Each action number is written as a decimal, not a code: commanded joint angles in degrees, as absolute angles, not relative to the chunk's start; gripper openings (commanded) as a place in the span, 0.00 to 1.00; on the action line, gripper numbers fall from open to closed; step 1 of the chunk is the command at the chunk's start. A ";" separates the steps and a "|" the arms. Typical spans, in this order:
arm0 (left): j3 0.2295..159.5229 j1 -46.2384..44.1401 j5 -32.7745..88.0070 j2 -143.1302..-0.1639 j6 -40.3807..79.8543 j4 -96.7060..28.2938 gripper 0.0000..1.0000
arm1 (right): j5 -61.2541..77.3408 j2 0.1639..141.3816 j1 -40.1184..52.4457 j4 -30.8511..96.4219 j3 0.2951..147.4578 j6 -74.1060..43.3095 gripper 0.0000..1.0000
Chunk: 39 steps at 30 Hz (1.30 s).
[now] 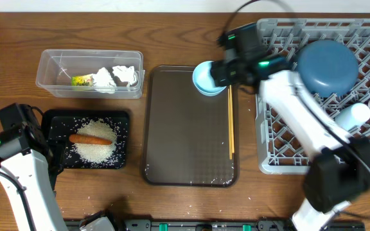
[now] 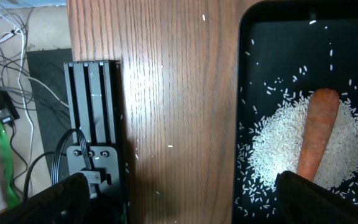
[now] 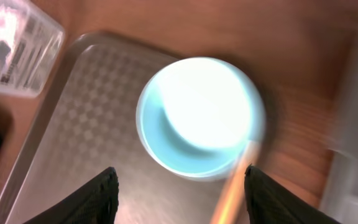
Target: Sort waste into correct bins and load items into the dishwasher rack
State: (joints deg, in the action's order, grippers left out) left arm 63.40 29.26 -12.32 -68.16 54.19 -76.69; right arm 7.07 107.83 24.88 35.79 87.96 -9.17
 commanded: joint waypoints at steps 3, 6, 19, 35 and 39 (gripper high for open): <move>63.44 29.61 -12.67 -68.45 54.11 -77.08 0.98 | 5.80 116.20 29.43 29.74 87.29 -12.43 0.62; 63.44 29.61 -12.64 -68.45 54.11 -77.06 0.98 | 5.76 119.13 31.11 28.10 87.29 -12.38 0.62; 63.44 29.61 -12.64 -68.42 54.11 -77.08 0.98 | -2.04 121.82 33.98 29.21 87.31 -12.40 0.18; 63.44 29.61 -12.64 -68.42 54.11 -77.08 0.98 | 6.22 99.04 32.93 37.28 89.93 -14.76 0.01; 63.44 29.61 -12.64 -68.45 54.11 -77.06 0.98 | 6.26 89.95 27.75 47.99 89.93 -16.45 0.01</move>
State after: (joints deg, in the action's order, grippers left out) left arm 63.40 29.26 -12.32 -68.16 54.17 -76.71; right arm 6.28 95.31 31.81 44.23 89.06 -14.22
